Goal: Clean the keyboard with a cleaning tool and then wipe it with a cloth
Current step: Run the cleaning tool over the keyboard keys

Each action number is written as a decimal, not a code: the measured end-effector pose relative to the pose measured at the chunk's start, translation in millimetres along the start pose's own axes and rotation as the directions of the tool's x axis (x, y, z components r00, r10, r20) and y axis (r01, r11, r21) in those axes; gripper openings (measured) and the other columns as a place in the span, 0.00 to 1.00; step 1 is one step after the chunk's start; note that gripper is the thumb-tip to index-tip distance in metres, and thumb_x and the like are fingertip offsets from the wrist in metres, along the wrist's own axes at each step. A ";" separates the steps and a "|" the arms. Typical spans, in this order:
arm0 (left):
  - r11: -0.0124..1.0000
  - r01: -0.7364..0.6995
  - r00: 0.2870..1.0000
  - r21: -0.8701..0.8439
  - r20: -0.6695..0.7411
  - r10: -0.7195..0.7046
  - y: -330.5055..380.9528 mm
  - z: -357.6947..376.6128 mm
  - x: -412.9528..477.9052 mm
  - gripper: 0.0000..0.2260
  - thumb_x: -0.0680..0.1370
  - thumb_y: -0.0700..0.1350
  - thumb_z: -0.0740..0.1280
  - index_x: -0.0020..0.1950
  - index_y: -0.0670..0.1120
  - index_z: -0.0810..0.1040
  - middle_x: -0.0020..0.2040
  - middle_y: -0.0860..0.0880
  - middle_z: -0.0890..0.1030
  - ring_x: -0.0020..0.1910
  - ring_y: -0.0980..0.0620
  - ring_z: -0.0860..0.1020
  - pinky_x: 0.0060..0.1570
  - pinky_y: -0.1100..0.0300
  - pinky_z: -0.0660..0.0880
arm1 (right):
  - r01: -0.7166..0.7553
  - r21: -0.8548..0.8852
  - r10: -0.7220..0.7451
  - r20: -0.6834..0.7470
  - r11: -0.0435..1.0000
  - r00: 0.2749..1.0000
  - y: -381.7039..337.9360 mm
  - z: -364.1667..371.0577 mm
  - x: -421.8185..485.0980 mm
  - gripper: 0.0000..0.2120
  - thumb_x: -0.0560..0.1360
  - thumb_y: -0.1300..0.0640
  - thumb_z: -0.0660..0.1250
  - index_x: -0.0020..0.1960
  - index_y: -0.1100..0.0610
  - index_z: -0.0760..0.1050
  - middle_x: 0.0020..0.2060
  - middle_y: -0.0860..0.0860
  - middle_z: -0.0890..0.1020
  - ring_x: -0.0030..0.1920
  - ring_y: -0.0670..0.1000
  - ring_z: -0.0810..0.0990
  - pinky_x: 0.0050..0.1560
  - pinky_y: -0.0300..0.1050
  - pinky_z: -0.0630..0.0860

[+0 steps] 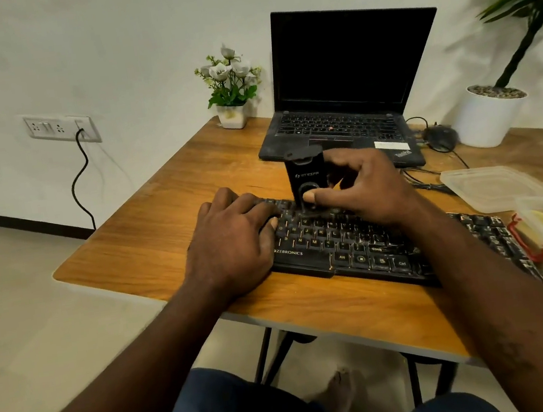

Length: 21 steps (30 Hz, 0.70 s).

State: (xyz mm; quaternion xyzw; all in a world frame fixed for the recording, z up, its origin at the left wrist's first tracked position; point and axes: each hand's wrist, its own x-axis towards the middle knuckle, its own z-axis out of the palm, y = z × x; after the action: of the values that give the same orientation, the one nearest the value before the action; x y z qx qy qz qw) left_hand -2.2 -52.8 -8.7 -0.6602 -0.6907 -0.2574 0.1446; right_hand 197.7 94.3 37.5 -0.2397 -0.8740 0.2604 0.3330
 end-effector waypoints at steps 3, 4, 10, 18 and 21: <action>1.000 0.010 1.000 -0.004 -0.014 -0.010 -2.0 1.2 0.6 0.17 0.82 0.53 0.57 0.65 0.52 0.79 0.57 0.54 0.82 0.58 0.49 0.70 0.52 0.50 0.68 | 0.065 0.067 -0.073 0.129 0.996 0.989 -10.9 11.0 -3.4 0.22 0.73 0.54 0.79 0.65 0.47 0.79 0.52 0.38 0.84 0.50 0.43 0.84 0.46 0.37 0.80; 1.000 0.013 1.000 -0.001 -0.017 -0.013 -2.4 1.6 0.7 0.17 0.81 0.53 0.57 0.64 0.51 0.79 0.57 0.53 0.82 0.58 0.50 0.70 0.52 0.51 0.67 | 0.084 0.053 -0.090 0.136 0.995 0.987 -12.0 14.7 -2.4 0.22 0.73 0.56 0.79 0.65 0.46 0.79 0.51 0.36 0.84 0.49 0.42 0.83 0.45 0.34 0.77; 1.000 0.025 1.000 -0.008 0.004 -0.025 -2.4 1.6 1.0 0.19 0.81 0.53 0.56 0.68 0.52 0.77 0.58 0.54 0.81 0.59 0.50 0.70 0.55 0.50 0.68 | 0.090 -0.093 -0.088 0.028 0.992 0.996 -3.3 11.6 4.1 0.23 0.72 0.51 0.79 0.66 0.47 0.80 0.52 0.38 0.84 0.47 0.40 0.83 0.44 0.38 0.78; 1.000 0.019 1.000 -0.007 0.008 -0.019 -0.3 1.4 0.1 0.18 0.82 0.54 0.56 0.67 0.52 0.78 0.58 0.55 0.81 0.59 0.51 0.70 0.55 0.50 0.68 | 0.030 -0.080 -0.029 0.012 0.996 0.999 -0.5 -0.6 2.6 0.17 0.72 0.52 0.79 0.59 0.45 0.80 0.47 0.40 0.83 0.44 0.40 0.81 0.41 0.38 0.75; 1.000 0.011 1.000 0.005 0.002 -0.011 -0.9 0.7 -0.1 0.18 0.82 0.53 0.57 0.67 0.52 0.78 0.58 0.54 0.81 0.59 0.51 0.70 0.53 0.52 0.66 | 0.035 0.104 -0.050 0.148 0.994 0.988 -9.6 0.2 -5.7 0.18 0.73 0.55 0.79 0.59 0.44 0.80 0.48 0.45 0.84 0.47 0.47 0.82 0.43 0.42 0.80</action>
State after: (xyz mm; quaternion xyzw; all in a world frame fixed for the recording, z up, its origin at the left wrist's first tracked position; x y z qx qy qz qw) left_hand -3.0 -52.5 -9.5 -0.6561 -0.6953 -0.2557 0.1441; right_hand 199.0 83.6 40.8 -0.1835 -0.8871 0.3147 0.2834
